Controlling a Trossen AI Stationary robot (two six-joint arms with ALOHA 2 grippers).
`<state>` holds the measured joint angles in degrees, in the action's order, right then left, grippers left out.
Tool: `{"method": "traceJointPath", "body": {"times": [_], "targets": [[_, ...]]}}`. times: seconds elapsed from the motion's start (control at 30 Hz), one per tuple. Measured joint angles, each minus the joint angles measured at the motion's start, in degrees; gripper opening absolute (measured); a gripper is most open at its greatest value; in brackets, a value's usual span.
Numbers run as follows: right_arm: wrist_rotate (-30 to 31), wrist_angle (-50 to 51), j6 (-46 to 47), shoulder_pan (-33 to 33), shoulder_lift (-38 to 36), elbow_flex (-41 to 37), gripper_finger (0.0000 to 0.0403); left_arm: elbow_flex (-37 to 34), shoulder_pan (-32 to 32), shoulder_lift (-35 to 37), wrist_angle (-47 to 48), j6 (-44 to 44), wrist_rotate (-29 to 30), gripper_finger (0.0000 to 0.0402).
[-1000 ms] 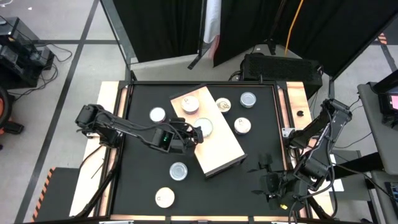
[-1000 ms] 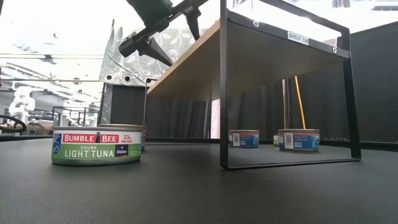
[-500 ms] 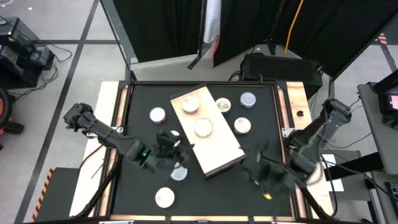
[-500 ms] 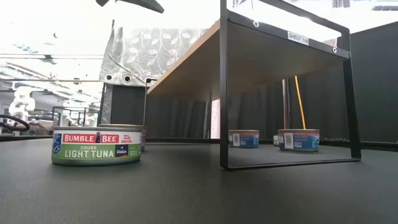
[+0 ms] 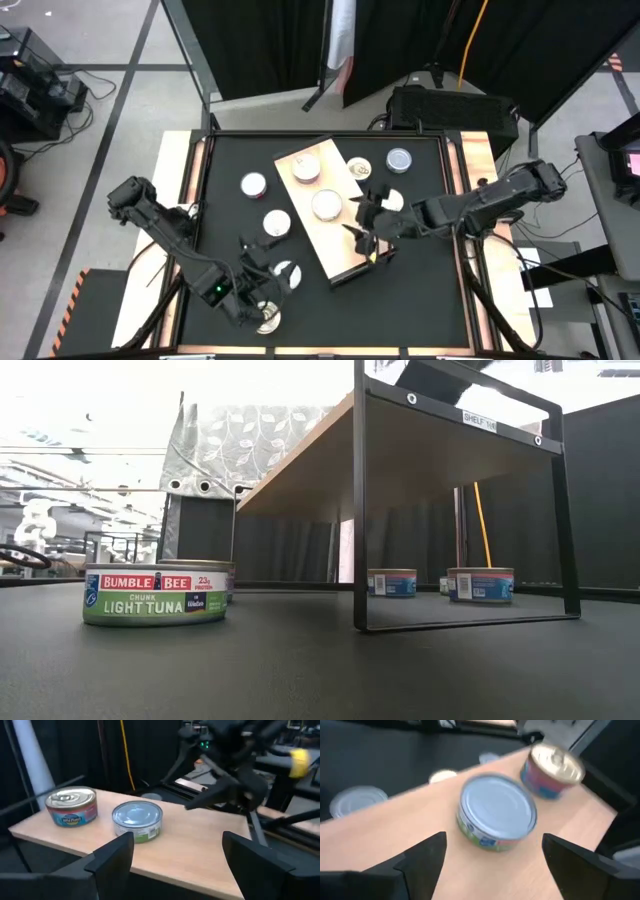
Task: Stack canned seafood by type on shelf
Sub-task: Put the green tuna can on the shelf
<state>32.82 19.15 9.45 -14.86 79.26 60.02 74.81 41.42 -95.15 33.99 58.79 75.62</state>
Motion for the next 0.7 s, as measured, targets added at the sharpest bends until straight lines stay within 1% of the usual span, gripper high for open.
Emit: {"method": "traceJointPath", "body": {"times": [0.07, 0.17, 0.27, 0.43, 0.57, 0.7], "targets": [[-2.9, -2.4, 0.5, 2.5, 0.0, -2.0, 0.03, 0.0, 0.3, -1.1, 0.1, -2.4, 2.5, 0.0301], [-5.2, -5.6, 0.4, 5.5, 0.0, -4.0, 0.0263, 0.0, 0.3, -1.2, 0.6, -6.4, 5.9, 0.0301], [-8.2, -5.4, 0.6, 7.7, 0.0, -4.2, 0.0229, 0.0, 0.1, -0.8, 1.6, -8.5, 8.1, 0.0301], [-13.8, -5.6, 0.4, 9.4, 0.0, -4.2, 0.0183, 0.0, -0.1, -0.2, 1.5, -9.8, 8.4, 0.0301], [-14.8, -5.7, -0.6, 10.1, 0.0, -4.2, 0.0158, 0.0, -0.1, -0.3, 1.2, -9.6, 8.4, 0.0301], [-15.2, -5.9, -2.8, 10.9, 0.0, -4.2, 0.0141, 0.0, -0.1, -0.3, 1.2, -9.7, 8.4, 0.0301]]}}
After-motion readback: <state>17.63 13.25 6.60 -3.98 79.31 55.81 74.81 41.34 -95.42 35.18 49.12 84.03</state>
